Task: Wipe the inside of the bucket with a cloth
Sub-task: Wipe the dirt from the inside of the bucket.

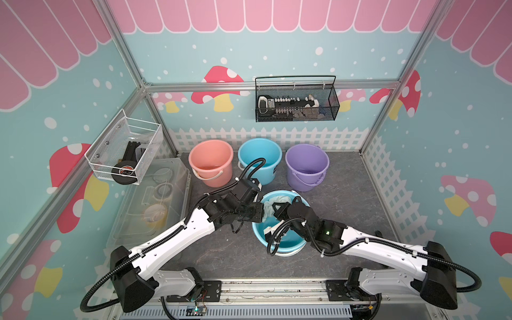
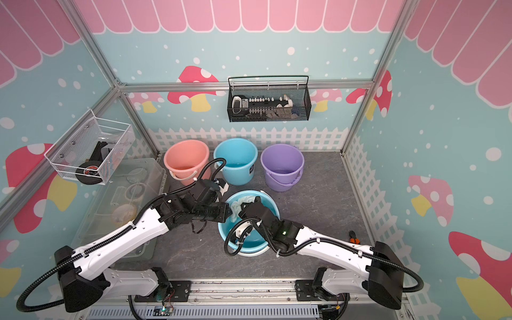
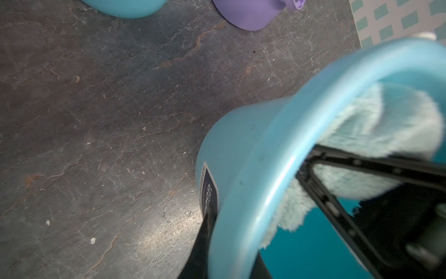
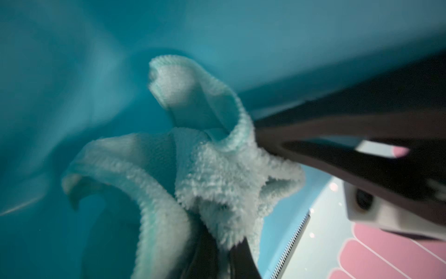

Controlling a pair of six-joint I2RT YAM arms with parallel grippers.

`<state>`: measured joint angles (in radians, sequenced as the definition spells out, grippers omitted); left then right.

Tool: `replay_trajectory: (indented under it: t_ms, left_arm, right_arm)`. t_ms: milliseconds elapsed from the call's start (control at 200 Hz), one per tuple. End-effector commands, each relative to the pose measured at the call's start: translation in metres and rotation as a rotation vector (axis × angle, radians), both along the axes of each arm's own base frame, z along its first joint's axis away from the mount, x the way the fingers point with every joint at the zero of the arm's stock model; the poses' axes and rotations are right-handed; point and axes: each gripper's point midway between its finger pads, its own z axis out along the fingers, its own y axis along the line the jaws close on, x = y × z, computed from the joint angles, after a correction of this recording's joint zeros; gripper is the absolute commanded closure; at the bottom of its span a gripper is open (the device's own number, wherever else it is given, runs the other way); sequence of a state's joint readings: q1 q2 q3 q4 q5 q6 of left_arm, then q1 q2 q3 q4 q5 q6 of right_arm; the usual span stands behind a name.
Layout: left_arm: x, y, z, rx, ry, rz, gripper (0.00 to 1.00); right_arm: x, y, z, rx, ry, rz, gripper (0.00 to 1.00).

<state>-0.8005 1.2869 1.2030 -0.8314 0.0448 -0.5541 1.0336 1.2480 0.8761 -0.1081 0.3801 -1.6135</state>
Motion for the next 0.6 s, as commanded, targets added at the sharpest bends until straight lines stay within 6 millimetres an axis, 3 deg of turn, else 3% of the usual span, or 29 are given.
replay_trajectory:
  t_ms: [0, 350, 465, 595]
  left_arm:
    - [0.004, -0.02, 0.027, -0.099, -0.044, -0.043, 1.0]
    - [0.008, -0.023, 0.033, -0.099, -0.066, -0.06, 1.0]
    - [0.009, -0.023, 0.031, -0.096, -0.061, -0.06, 1.0]
    - [0.012, -0.019, 0.023, -0.069, -0.056, -0.037, 1.0]
  right_arm:
    - [-0.008, 0.004, -0.025, -0.018, 0.188, 0.015, 1.0]
    - [-0.011, 0.013, -0.09, 0.008, 0.555, 0.019, 1.0]
    - [-0.016, 0.014, -0.087, 0.032, 0.641, 0.022, 1.0]
    - [-0.009, 0.011, -0.063, 0.081, 0.592, -0.013, 1.0]
